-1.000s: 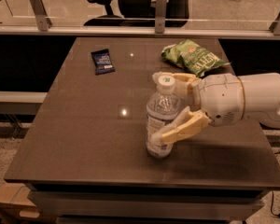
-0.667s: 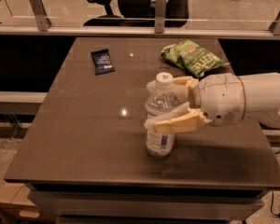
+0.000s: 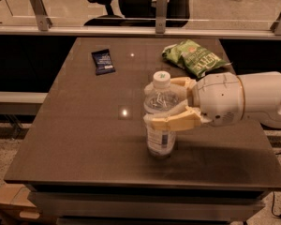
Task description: Move blue plastic bottle near rxbar blueberry
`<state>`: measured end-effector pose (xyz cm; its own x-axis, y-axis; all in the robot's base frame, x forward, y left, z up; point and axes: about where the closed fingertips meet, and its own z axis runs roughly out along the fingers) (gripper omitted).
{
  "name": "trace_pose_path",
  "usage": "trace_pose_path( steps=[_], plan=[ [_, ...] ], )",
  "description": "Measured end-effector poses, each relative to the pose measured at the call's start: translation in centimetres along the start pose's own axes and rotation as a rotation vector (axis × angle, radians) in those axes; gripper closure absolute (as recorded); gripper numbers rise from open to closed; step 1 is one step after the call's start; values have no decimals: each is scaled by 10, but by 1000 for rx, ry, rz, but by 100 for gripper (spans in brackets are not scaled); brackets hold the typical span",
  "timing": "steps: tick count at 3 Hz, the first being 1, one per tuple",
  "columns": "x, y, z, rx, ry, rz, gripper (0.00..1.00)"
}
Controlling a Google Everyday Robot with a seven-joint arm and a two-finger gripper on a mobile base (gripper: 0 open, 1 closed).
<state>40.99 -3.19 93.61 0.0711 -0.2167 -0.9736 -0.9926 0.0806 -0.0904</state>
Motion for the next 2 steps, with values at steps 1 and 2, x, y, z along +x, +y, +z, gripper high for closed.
trace_pose_path(
  steps=[1, 2],
  plan=[
    [-2, 1, 2, -4, 1, -4, 100],
    [-2, 1, 2, -4, 1, -4, 100]
  ],
)
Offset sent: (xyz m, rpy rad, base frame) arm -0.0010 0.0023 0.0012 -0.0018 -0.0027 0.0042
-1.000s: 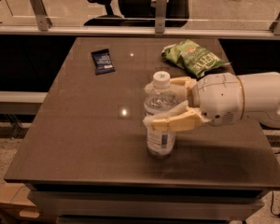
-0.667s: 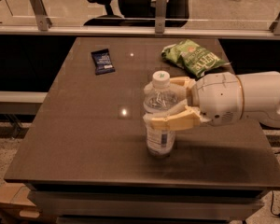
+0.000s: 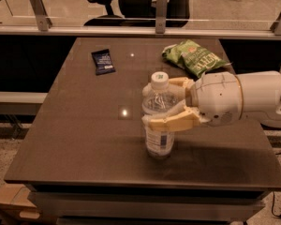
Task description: Move blue plastic bottle near rxbar blueberry
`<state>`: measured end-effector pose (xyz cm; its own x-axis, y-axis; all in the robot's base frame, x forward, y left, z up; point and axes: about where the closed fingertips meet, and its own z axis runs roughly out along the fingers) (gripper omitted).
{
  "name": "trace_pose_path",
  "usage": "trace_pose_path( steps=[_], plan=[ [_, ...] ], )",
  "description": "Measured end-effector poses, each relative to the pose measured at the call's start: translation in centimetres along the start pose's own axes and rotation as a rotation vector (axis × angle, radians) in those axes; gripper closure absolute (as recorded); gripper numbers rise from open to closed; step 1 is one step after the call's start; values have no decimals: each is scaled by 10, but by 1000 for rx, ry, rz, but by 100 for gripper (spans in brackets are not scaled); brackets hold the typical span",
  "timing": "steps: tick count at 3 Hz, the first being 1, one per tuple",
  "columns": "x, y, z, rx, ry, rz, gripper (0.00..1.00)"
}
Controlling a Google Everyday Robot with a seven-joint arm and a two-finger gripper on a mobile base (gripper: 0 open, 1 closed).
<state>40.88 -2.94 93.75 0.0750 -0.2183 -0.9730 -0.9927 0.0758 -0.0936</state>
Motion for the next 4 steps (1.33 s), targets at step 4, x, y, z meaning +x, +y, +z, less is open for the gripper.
trace_pose_path(
  steps=[4],
  plan=[
    [-40, -67, 8, 78, -62, -112, 100]
  ],
)
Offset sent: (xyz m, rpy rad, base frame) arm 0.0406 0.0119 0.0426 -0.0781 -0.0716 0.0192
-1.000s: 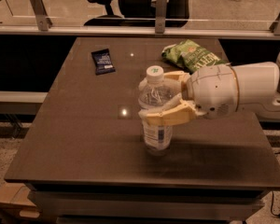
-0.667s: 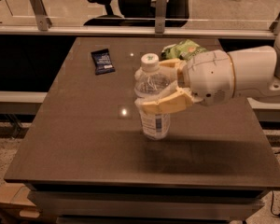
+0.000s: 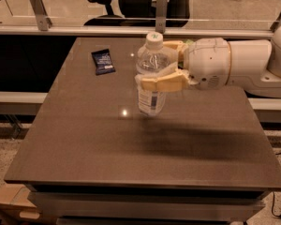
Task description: Move blue plastic bottle near rxbar blueberry
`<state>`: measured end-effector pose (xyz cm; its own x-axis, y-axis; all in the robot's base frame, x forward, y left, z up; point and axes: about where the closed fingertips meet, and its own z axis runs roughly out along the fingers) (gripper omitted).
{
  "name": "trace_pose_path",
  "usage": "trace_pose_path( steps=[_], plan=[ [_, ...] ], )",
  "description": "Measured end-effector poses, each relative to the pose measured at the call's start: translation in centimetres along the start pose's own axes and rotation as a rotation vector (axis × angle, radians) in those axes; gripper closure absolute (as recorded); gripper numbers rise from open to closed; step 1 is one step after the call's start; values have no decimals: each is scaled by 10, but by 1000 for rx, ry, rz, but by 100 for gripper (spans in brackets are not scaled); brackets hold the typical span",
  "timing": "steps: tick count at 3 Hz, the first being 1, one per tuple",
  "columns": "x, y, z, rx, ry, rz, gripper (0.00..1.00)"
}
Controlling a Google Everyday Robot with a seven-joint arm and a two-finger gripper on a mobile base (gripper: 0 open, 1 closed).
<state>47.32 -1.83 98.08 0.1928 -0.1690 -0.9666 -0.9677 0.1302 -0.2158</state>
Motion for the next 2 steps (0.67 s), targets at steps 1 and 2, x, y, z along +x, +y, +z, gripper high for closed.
trace_pose_path(
  steps=[1, 2],
  plan=[
    [-3, -29, 10, 47, -62, -19, 100],
    [-10, -57, 23, 58, -55, -30, 100]
  ],
)
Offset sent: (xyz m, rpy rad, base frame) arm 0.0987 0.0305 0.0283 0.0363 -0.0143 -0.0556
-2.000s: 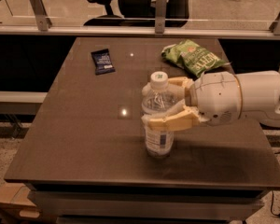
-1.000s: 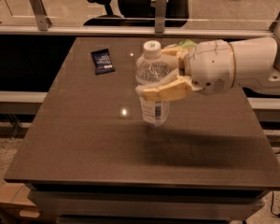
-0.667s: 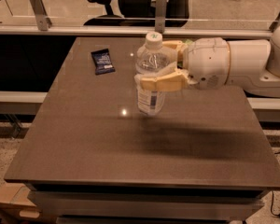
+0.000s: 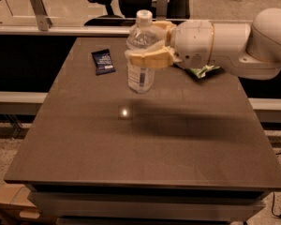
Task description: Move blue plastic bottle near rxbar blueberry
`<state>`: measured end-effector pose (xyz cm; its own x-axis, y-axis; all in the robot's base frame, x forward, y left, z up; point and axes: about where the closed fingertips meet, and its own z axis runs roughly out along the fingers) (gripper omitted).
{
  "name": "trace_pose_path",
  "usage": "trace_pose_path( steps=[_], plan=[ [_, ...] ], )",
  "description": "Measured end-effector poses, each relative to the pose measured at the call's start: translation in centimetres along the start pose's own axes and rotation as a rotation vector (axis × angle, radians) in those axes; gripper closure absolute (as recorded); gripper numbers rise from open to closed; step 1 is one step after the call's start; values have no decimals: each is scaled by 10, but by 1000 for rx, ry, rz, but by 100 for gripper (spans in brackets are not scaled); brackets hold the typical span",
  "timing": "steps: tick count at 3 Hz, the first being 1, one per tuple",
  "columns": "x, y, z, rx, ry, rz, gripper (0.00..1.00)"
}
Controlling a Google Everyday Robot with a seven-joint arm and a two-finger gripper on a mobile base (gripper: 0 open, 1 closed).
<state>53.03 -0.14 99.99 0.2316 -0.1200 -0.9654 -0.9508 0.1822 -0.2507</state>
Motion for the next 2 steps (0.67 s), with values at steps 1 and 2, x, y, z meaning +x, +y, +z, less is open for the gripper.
trace_pose_path(
  steps=[1, 2],
  plan=[
    [-11, -22, 19, -16, 75, 6, 100],
    [-6, -42, 33, -28, 134, 40, 100]
  ],
)
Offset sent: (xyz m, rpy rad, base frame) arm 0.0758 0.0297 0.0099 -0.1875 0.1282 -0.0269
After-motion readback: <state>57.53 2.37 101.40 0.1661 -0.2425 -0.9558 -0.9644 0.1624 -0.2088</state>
